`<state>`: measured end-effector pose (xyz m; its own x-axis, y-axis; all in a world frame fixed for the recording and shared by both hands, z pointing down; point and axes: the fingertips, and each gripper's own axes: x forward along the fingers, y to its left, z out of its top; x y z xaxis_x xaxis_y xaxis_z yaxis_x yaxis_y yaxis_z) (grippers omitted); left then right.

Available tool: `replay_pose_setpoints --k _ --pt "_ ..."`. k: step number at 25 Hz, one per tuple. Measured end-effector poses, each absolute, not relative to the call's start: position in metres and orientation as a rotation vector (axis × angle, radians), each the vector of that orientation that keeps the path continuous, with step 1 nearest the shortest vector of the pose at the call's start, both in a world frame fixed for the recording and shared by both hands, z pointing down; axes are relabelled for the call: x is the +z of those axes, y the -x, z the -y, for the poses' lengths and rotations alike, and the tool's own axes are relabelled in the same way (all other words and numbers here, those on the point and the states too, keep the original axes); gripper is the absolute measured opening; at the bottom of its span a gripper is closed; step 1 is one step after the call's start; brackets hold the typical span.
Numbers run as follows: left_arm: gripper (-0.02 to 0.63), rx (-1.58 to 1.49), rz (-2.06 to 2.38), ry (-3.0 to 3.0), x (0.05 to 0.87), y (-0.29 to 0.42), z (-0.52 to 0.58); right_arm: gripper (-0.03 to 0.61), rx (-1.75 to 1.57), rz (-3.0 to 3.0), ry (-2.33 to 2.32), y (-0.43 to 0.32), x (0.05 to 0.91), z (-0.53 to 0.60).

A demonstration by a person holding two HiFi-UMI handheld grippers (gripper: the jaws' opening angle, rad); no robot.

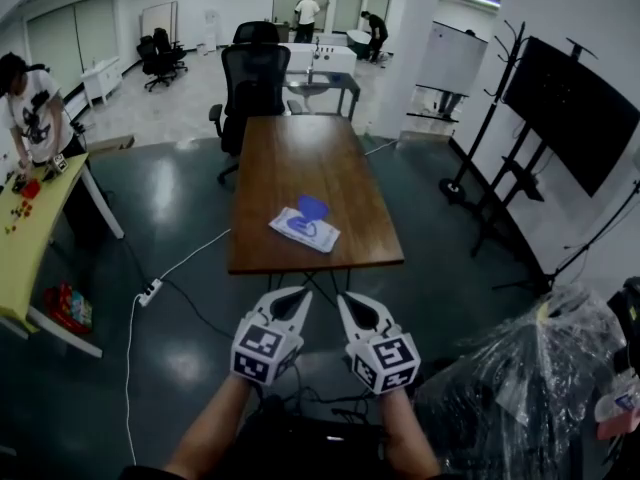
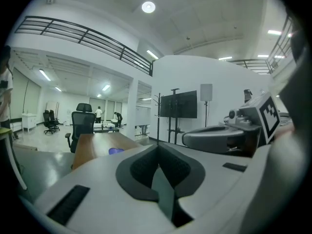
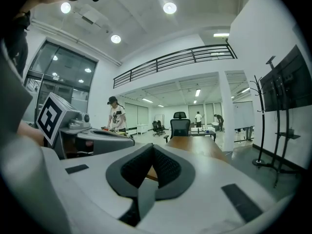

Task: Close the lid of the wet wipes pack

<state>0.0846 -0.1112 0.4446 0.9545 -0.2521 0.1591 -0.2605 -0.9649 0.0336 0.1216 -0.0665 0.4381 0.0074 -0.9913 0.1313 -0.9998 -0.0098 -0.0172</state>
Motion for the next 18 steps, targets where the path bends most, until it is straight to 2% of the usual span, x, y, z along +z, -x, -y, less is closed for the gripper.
replay_pose_setpoints --k 10,18 --pt "0.006 0.261 0.34 -3.056 0.453 -0.1 0.213 0.009 0.224 2.07 -2.197 -0.139 0.447 0.169" --pt "0.006 0.351 0.4 -2.986 0.485 -0.13 0.269 0.009 0.285 1.997 -2.221 -0.213 0.474 0.225"
